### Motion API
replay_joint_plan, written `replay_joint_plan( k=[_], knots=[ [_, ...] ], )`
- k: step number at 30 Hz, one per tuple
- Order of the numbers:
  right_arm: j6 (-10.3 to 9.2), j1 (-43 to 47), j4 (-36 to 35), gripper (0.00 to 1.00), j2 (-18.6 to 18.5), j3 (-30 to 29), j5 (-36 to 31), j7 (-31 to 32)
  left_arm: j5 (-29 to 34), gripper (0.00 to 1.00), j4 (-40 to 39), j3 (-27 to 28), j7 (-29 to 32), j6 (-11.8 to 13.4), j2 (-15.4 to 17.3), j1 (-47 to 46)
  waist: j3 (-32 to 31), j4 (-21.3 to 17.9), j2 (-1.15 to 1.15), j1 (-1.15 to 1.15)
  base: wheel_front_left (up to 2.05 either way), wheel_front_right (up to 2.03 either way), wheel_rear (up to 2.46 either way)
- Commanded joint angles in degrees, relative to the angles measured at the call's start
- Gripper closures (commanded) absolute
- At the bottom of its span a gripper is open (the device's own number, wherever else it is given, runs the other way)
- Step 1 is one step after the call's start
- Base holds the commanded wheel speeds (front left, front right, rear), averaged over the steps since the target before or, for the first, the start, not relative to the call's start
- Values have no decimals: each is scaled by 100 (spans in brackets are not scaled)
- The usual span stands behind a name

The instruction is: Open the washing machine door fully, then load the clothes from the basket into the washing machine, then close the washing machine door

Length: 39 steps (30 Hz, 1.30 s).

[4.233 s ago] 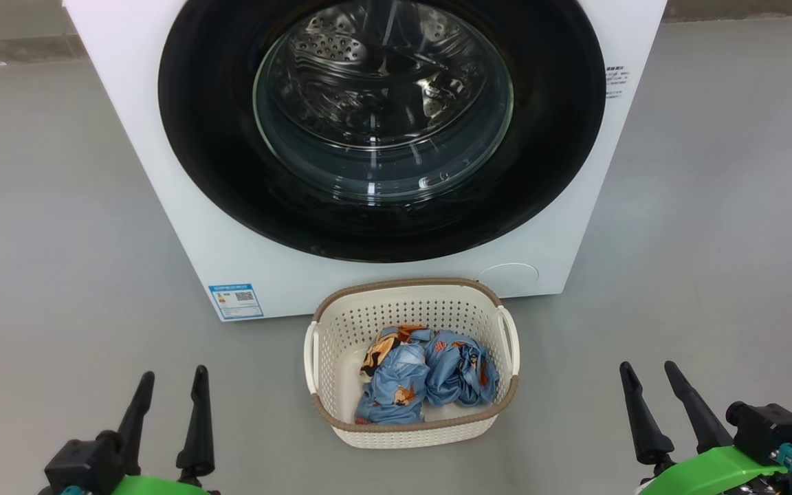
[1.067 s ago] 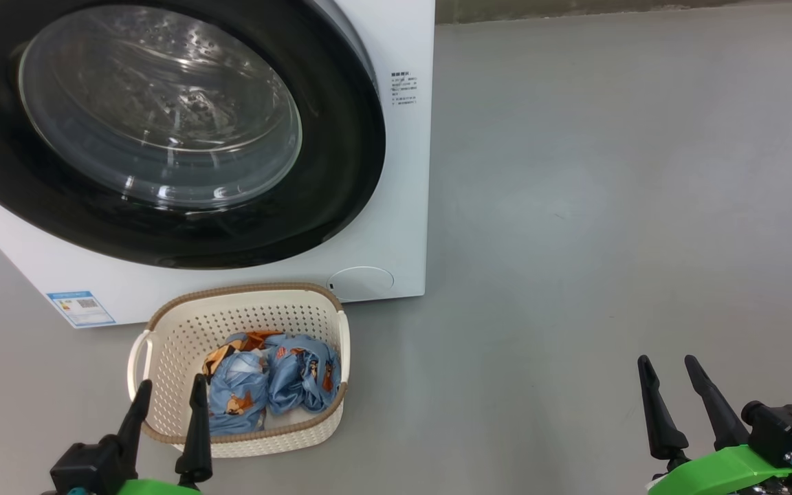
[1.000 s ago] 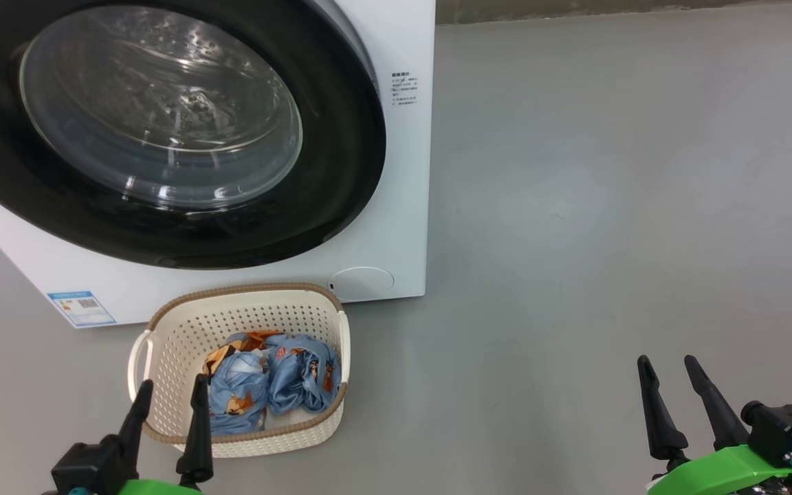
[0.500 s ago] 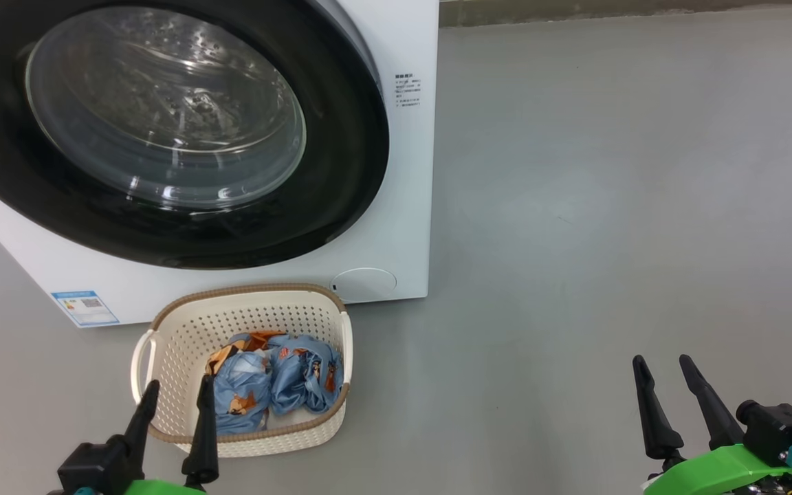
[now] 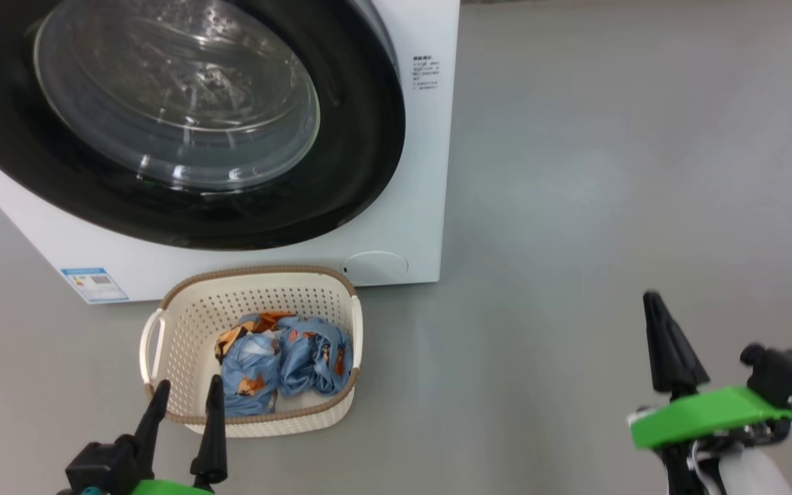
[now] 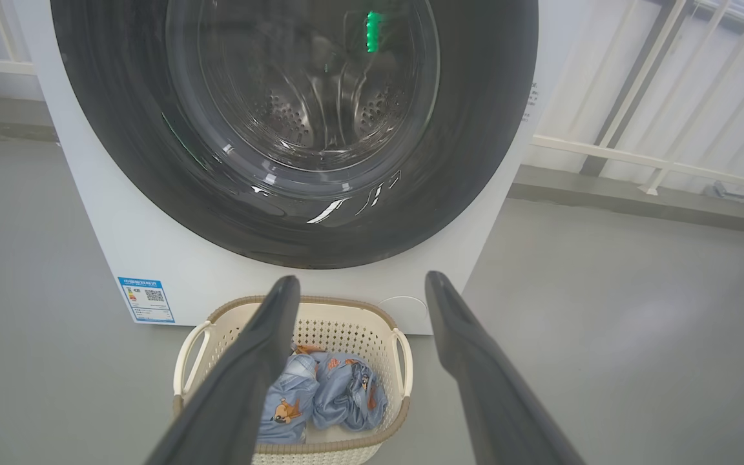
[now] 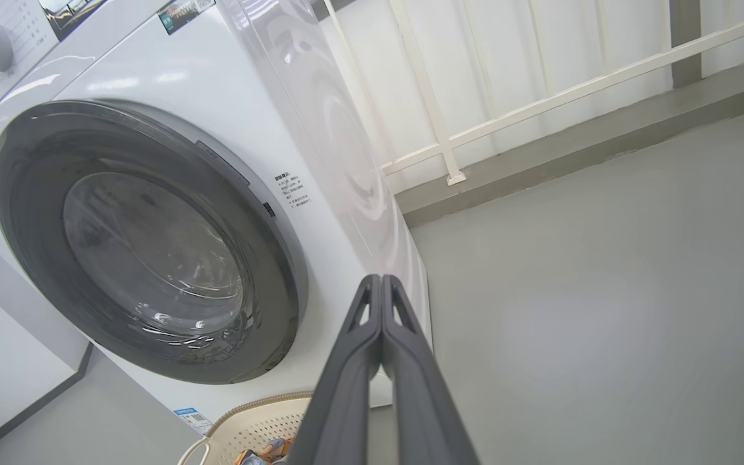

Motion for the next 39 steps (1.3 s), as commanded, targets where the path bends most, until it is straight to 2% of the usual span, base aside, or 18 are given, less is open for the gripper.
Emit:
replay_joint_plan(
  k=[1, 9, 16, 17, 21, 25, 39],
  knots=[
    [7, -285, -132, 100, -3, 193, 154, -76, -30, 0, -160, 169, -38, -9, 38, -224, 60, 39, 0, 0, 0, 0, 0],
    [7, -1191, -112, 100, -178, 397, 1761, -76, -84, 0, -218, 96, -38, -9, 26, -443, 390, 166, 0, 0, 0, 0, 0],
    [7, -1818, -50, 100, -615, 765, 3158, -72, -237, 0, -286, 39, -38, -9, 24, -588, 603, 324, 0, 0, 0, 0, 0],
    [7, -1818, -50, 100, -615, 765, 3158, -72, -237, 0, -286, 39, -38, -9, 24, -588, 603, 324, 0, 0, 0, 0, 0],
    [7, -2141, -90, 100, -905, 991, 4161, 117, -317, 0, -322, -35, -38, -9, 23, -667, 734, 417, 0, 0, 0, 0, 0],
    [7, -2459, -82, 100, -1170, 1126, 4871, 361, -388, 0, -367, -127, -38, -9, 23, -770, 893, 505, 0, 0, 0, 0, 0],
    [7, -3421, 37, 100, -1679, 1564, 6096, 1739, -570, 0, -442, -436, -38, -9, 23, -1063, 1362, 740, 0, 0, 0, 0, 0]
  ],
)
